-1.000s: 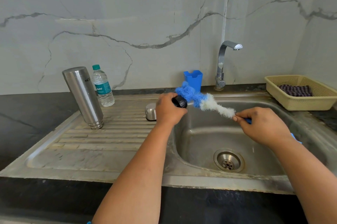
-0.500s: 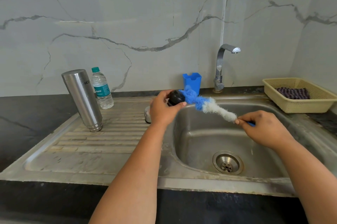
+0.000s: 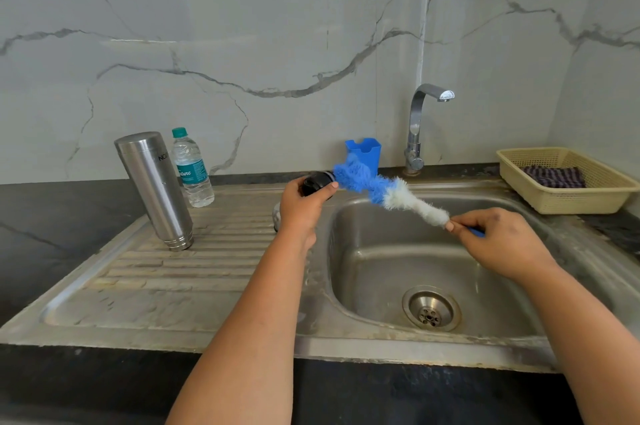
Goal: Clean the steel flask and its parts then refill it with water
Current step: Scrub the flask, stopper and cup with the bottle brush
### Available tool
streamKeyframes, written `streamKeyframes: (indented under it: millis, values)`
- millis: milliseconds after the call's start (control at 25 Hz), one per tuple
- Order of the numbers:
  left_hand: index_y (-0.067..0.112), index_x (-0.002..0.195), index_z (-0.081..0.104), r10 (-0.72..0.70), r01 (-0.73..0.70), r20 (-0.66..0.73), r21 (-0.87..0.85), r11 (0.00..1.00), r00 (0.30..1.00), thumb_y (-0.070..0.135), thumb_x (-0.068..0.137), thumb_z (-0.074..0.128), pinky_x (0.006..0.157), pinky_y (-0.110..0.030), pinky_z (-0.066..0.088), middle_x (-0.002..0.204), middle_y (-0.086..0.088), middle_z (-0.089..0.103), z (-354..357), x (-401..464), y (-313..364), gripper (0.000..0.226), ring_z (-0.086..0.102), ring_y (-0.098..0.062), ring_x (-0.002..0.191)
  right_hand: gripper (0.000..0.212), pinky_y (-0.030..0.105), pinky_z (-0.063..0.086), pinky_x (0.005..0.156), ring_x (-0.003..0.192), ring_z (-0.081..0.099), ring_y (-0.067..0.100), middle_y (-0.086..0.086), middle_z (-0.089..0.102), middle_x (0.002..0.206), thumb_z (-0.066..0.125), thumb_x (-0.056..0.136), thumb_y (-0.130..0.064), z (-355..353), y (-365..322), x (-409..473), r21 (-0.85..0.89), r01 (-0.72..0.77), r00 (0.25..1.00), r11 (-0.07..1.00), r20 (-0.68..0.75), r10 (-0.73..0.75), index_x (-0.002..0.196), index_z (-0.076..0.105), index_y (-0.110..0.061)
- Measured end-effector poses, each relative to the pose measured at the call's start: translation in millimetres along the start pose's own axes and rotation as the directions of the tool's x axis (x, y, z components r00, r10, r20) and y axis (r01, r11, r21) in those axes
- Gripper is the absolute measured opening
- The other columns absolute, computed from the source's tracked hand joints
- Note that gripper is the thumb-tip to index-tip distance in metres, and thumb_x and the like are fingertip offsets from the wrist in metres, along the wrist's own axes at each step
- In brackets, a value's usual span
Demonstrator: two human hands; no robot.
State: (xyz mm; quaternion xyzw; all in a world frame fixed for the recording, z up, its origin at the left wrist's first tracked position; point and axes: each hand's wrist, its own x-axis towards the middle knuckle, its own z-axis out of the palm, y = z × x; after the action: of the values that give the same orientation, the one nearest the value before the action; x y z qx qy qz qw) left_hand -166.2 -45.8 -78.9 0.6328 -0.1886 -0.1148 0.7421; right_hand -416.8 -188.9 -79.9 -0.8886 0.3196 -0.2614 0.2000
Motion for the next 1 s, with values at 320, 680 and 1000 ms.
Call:
streamKeyframes:
  millis: [320,680,1000]
  values:
    - [0.010,0.111,0.060,-0.132,0.157,0.152,-0.167,0.973,0.980,0.014,0.084,0.077,0.084,-0.025,0.055,0.119,-0.014,0.067,4.5,-6.5,5.0,0.032,0.066,-0.020,0.107,0.020,0.024,0.044,0.057,0.066,0.059,0.008,-0.009,0.068,0.075,0.060,0.092,-0.033,2.7,3.7,3.4,0.017,-0.010,1.000,1.000,0.003,0.010,0.105,0.075,-0.026]
    - [0.001,0.115,0.061,-0.251,0.304,0.192,-0.344,0.888,0.949,0.014,0.091,0.068,0.084,-0.025,0.058,0.120,-0.016,0.065,-1.7,-4.3,11.7,0.028,0.063,-0.022,0.112,0.017,0.033,0.053,0.070,0.075,0.063,0.015,-0.002,0.072,0.080,0.061,0.092,-0.033,4.5,4.2,2.4,0.032,0.011,0.999,0.999,0.042,-0.012,0.099,0.076,-0.028]
    - [0.003,0.122,0.058,-0.188,0.202,0.074,-0.402,0.893,0.979,0.020,0.093,0.066,0.102,-0.032,0.050,0.126,-0.015,0.064,6.0,-3.2,6.9,0.035,0.061,-0.021,0.120,0.019,0.037,0.055,0.069,0.072,0.063,0.015,-0.003,0.071,0.078,0.059,0.093,-0.036,9.9,-4.6,1.0,0.018,0.017,0.999,1.000,0.043,-0.017,0.100,0.075,-0.030]
